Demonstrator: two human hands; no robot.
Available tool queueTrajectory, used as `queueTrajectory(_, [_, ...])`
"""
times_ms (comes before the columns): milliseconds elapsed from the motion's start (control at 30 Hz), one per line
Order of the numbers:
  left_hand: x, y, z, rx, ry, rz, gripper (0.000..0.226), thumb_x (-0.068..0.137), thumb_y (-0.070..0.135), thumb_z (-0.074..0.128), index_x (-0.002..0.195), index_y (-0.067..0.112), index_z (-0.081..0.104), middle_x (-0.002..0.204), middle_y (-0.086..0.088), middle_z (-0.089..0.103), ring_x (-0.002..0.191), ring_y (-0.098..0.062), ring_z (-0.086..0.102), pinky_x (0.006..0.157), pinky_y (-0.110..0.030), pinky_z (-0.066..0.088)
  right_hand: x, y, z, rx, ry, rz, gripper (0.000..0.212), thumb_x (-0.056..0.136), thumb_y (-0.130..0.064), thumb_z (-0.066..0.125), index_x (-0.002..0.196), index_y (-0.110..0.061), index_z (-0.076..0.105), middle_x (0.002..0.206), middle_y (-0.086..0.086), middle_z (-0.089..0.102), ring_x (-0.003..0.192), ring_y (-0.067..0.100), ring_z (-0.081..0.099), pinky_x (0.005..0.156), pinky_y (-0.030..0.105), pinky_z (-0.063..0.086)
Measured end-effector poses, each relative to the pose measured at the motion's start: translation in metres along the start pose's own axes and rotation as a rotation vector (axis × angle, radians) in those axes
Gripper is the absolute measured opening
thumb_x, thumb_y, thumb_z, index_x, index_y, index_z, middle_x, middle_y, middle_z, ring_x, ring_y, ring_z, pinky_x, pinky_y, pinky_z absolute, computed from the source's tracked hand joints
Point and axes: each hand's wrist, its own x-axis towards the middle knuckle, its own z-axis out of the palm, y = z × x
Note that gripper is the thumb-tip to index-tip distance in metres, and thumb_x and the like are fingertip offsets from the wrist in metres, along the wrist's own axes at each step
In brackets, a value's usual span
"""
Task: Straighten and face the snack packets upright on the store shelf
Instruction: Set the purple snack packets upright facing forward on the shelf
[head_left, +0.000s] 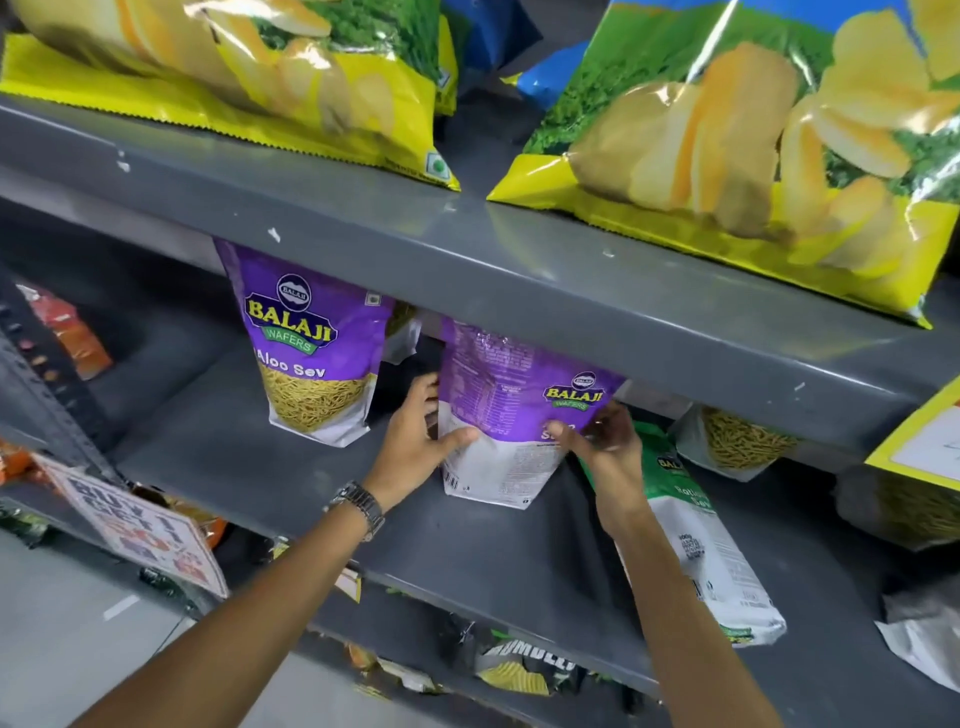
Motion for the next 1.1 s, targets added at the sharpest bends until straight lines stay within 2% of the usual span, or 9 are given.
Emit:
queueTrajectory(100, [-0.018, -0.005, 0.013, -0.011, 0.218, 0.037, 0.074, 0.068, 0.008, 0.078, 0.130, 0.010, 0.037, 0.131, -0.010, 0.046, 0.116, -0.020, 0.052, 0.096, -0.032, 0.045, 0.005, -0.020, -0.002, 0.046, -0.070, -0.067, 0.027, 0.067, -0.001, 0.077, 0.067, -0.026, 0.067, 0.068, -0.011, 0.069, 0.077, 0.012, 0.067, 0.076, 0.023, 0.052])
queueTrajectory(200, [-0.049, -0.009, 0.039, -0.079, 0.357, 0.015, 0.066, 0.067, 0.005, 0.078, 0.120, 0.021, 0.042, 0.118, -0.009, 0.049, 0.105, -0.023, 0.055, 0.088, -0.035, 0.049, 0.004, -0.033, 0.002, 0.026, -0.144, -0.128, 0.034, 0.067, -0.004, 0.074, 0.081, -0.035, 0.073, 0.078, -0.016, 0.075, 0.080, 0.002, 0.070, 0.073, 0.017, 0.053])
queueTrajectory(400, [-0.080, -0.009, 0.078, 0.039, 0.166, 0.052, 0.096, 0.062, 0.015, 0.083, 0.140, 0.017, 0.026, 0.133, 0.000, 0.036, 0.130, -0.019, 0.037, 0.108, -0.041, 0.036, -0.012, -0.030, 0.015, -0.074, 0.138, -0.120, 0.038, 0.056, -0.014, 0.087, 0.082, -0.022, 0.060, 0.086, 0.010, 0.066, 0.079, 0.022, 0.059, 0.078, 0.046, 0.051])
queueTrajectory(567, [-0.075, -0.005, 0.082, 0.114, 0.058, 0.063, 0.122, 0.058, 0.032, 0.085, 0.146, 0.011, 0.004, 0.156, -0.005, 0.008, 0.145, -0.016, 0.005, 0.118, -0.028, 0.012, -0.045, -0.029, 0.032, -0.340, 0.289, -0.176, 0.063, 0.052, -0.046, 0.085, 0.102, -0.023, 0.056, 0.083, -0.014, 0.066, 0.076, 0.007, 0.065, 0.078, 0.037, 0.055])
queueTrajectory(667, [-0.066, -0.003, 0.080, 0.106, 0.051, 0.033, 0.128, 0.055, 0.037, 0.085, 0.146, 0.011, 0.000, 0.158, -0.004, 0.004, 0.145, -0.014, 0.002, 0.117, -0.025, 0.008, -0.060, -0.030, 0.037, -0.387, 0.244, -0.204, 0.054, 0.053, -0.041, 0.087, 0.093, -0.037, 0.052, 0.088, -0.018, 0.065, 0.078, -0.002, 0.065, 0.075, 0.024, 0.055])
queueTrajectory(767, [-0.057, -0.003, 0.078, 0.113, 0.072, 0.010, 0.124, 0.055, 0.042, 0.081, 0.146, 0.011, 0.003, 0.157, -0.006, 0.008, 0.145, -0.017, 0.006, 0.118, -0.034, 0.015, -0.068, -0.031, 0.039, -0.337, 0.128, -0.196, 0.052, 0.055, -0.022, 0.089, 0.088, -0.035, 0.051, 0.090, -0.014, 0.063, 0.075, -0.008, 0.061, 0.069, 0.017, 0.052])
queueTrajectory(933, [-0.048, -0.010, 0.067, 0.027, 0.156, 0.019, 0.109, 0.049, 0.048, 0.080, 0.139, 0.017, 0.025, 0.131, 0.000, 0.031, 0.120, -0.004, 0.041, 0.098, -0.016, 0.037, -0.070, -0.043, 0.035, -0.196, 0.010, -0.135, 0.053, 0.051, -0.029, 0.083, 0.096, -0.023, 0.054, 0.099, 0.004, 0.064, 0.086, 0.013, 0.062, 0.081, 0.043, 0.052])
queueTrajectory(1000, [-0.044, -0.016, 0.059, 0.021, 0.124, 0.066, 0.101, 0.048, 0.046, 0.083, 0.133, 0.022, 0.032, 0.119, 0.006, 0.032, 0.108, 0.010, 0.043, 0.089, -0.002, 0.035, -0.065, -0.046, 0.032, -0.192, 0.007, -0.162, 0.057, 0.052, -0.026, 0.088, 0.098, -0.024, 0.054, 0.100, 0.002, 0.064, 0.089, 0.012, 0.063, 0.084, 0.036, 0.052])
queueTrajectory(1100, [-0.036, -0.023, 0.042, 0.004, 0.045, 0.058, 0.091, 0.050, 0.051, 0.081, 0.127, 0.032, 0.036, 0.119, 0.009, 0.046, 0.111, 0.012, 0.046, 0.086, -0.002, 0.037, -0.055, -0.043, 0.029, -0.275, -0.004, -0.220, 0.064, 0.054, -0.022, 0.088, 0.107, -0.024, 0.052, 0.105, -0.003, 0.062, 0.098, 0.006, 0.061, 0.089, 0.026, 0.048])
